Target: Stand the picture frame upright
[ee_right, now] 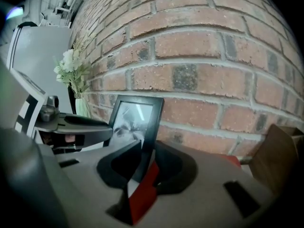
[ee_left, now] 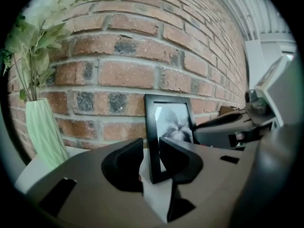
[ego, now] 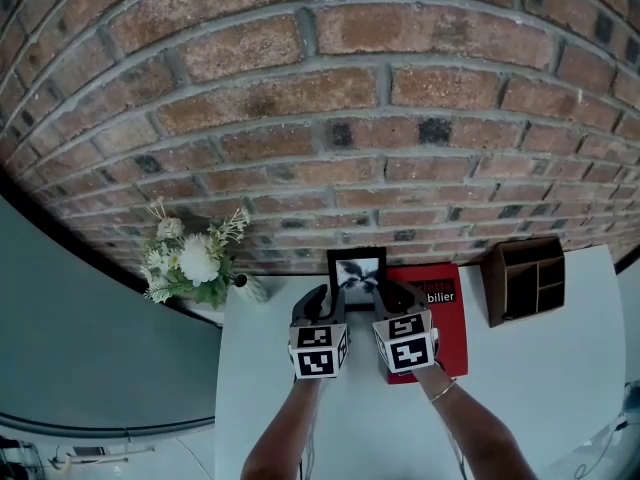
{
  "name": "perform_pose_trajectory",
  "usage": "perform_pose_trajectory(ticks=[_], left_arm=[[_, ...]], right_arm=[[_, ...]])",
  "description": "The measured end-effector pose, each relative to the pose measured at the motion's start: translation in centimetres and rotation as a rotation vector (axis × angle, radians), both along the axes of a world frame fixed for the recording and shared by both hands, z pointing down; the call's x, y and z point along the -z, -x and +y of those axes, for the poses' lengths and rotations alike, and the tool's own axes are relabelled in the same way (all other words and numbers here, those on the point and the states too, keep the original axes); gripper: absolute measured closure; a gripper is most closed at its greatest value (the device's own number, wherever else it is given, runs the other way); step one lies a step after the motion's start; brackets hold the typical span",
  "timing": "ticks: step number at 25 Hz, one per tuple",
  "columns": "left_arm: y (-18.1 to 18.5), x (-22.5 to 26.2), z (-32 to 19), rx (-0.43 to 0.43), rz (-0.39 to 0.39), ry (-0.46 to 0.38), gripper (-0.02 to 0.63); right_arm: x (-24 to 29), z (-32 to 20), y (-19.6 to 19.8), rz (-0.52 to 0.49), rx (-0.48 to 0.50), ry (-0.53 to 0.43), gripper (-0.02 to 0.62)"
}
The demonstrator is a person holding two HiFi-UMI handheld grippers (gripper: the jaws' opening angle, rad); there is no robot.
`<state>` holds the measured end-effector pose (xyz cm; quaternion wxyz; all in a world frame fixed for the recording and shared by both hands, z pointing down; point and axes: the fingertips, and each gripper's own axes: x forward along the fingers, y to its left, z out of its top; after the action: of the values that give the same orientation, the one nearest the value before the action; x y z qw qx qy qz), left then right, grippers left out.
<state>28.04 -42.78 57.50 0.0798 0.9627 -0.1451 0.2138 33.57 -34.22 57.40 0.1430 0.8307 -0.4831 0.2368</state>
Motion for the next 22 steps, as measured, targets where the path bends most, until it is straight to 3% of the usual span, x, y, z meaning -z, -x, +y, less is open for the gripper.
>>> perform_pose_trajectory(ticks=[12,22], left_arm=[[1.3,3.0,0.7,-0.002,0.070,0.016,0.504],[4.8,6.6,2.4,0.040,0.119,0.002,0.583]], right_arm=[[1.0,1.4,1.7,-0.029,-0.034,-0.048,0.514],[5.6,3.2,4.5,-0.052,-0.037,-0.152,0.515]])
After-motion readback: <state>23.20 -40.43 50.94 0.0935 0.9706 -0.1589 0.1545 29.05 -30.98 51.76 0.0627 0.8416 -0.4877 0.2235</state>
